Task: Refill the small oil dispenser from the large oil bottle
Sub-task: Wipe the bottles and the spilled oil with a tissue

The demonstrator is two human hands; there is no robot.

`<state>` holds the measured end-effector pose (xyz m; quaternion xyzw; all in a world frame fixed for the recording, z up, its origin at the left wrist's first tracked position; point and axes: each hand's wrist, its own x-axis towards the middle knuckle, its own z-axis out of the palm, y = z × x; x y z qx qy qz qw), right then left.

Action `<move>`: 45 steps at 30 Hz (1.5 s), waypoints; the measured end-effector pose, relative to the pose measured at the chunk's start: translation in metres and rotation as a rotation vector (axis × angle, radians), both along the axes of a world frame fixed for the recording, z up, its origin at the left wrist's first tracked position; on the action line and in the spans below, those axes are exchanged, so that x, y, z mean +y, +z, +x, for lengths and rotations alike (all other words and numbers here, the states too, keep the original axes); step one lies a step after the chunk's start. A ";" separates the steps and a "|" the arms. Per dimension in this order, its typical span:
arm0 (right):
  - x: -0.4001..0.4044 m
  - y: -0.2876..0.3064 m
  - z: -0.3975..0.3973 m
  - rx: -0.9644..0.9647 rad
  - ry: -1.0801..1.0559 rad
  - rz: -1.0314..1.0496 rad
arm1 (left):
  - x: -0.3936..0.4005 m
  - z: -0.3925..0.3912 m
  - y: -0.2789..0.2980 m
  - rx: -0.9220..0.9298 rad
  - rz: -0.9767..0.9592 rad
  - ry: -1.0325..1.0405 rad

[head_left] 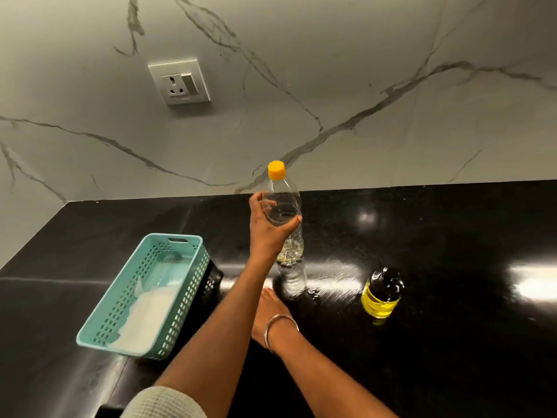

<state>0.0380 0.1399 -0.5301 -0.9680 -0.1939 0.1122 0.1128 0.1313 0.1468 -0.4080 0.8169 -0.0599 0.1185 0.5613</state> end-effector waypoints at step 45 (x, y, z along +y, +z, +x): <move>-0.235 0.166 -0.088 -0.819 -0.399 0.877 | -0.131 -0.189 -0.073 0.286 0.046 0.023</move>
